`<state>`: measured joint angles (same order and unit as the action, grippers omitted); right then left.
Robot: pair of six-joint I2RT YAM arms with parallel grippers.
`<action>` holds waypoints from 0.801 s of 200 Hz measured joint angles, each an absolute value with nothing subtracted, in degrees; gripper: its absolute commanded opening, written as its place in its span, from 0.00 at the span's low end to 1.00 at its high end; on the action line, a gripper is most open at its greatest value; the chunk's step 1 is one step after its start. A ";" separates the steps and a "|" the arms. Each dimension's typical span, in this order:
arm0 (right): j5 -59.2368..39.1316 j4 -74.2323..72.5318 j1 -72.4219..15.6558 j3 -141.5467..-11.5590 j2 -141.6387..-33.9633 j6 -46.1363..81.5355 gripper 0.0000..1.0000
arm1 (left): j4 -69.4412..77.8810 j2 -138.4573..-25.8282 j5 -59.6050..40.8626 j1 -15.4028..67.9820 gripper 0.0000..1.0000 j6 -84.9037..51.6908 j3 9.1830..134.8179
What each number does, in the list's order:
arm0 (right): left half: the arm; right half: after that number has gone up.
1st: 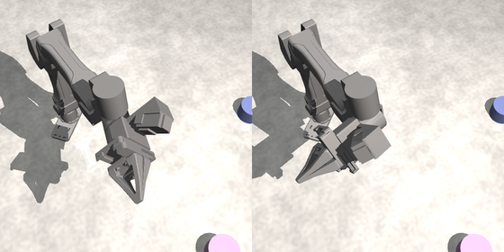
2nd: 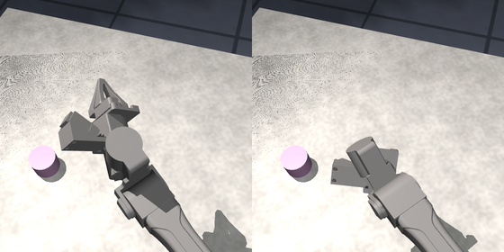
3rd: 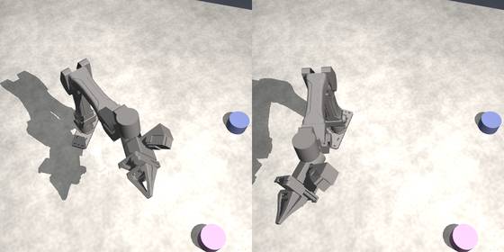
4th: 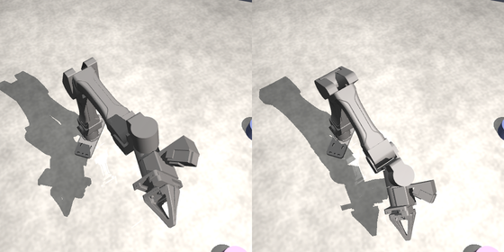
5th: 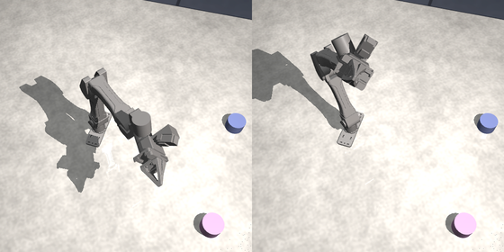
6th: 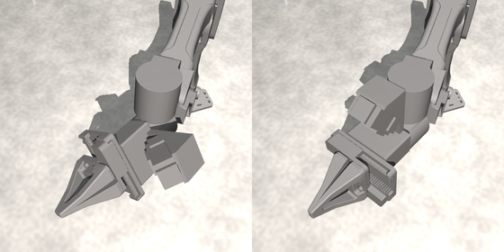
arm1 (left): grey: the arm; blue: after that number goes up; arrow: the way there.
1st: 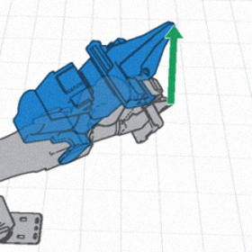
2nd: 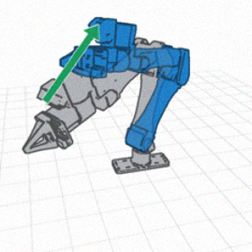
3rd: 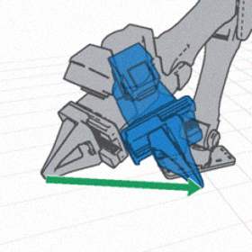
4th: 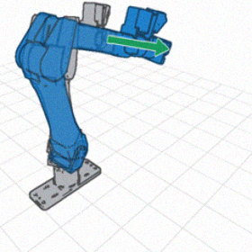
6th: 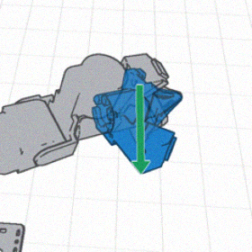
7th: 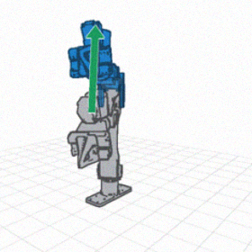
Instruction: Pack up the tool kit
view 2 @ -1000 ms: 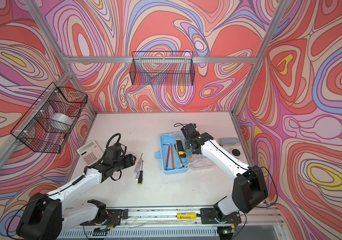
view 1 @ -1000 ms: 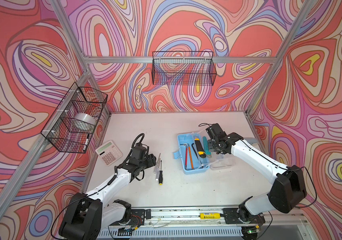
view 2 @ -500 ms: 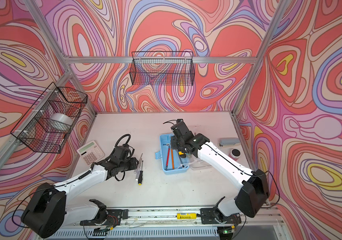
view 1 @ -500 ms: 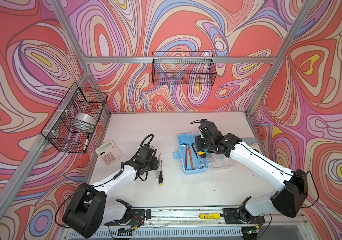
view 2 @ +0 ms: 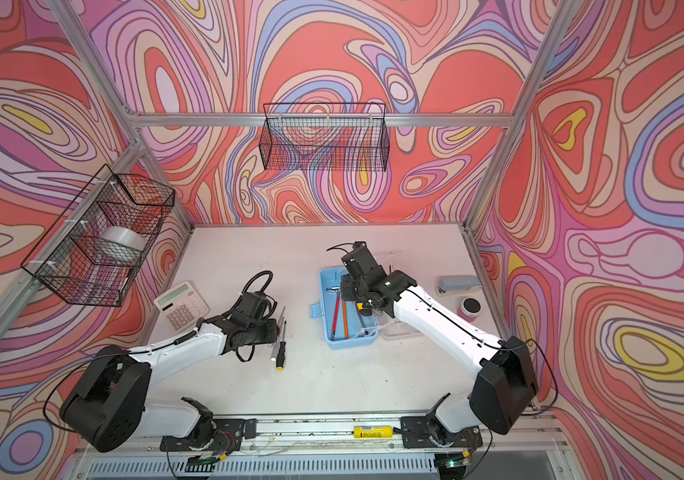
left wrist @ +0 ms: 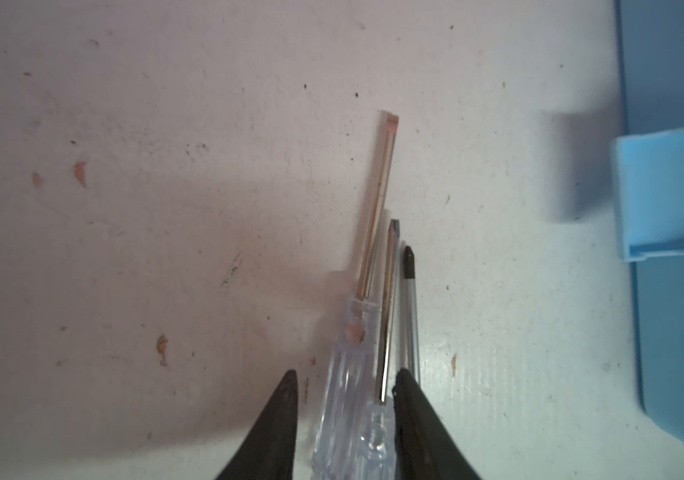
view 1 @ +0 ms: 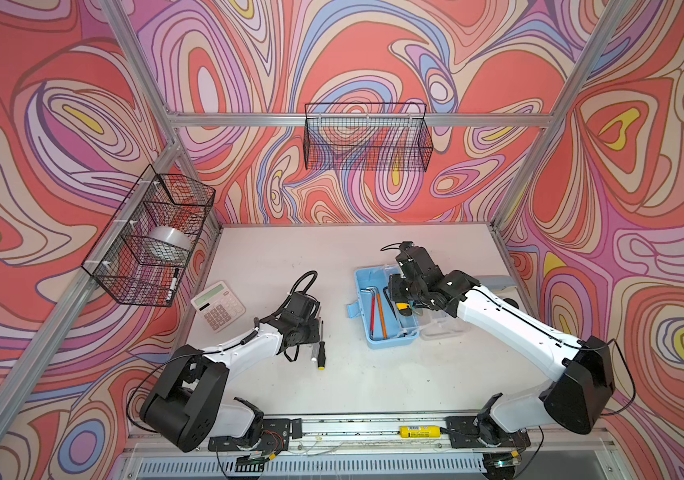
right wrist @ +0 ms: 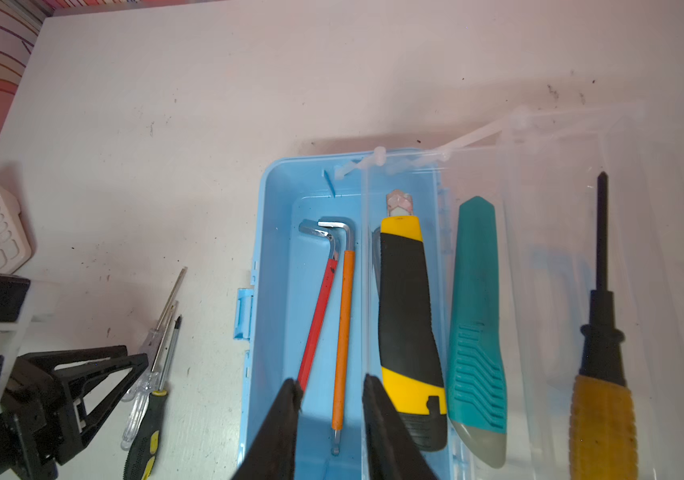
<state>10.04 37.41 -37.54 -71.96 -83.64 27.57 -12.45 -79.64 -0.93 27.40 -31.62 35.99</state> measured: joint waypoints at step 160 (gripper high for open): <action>9.98 36.32 -37.54 -71.29 -86.89 27.55 0.29 | -12.29 -86.96 1.39 27.44 0.32 -31.70 40.47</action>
<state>9.98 36.32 -37.54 -71.29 -86.89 27.55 -12.29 -86.96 1.39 27.44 -31.70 40.47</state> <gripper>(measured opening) 0.288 0.290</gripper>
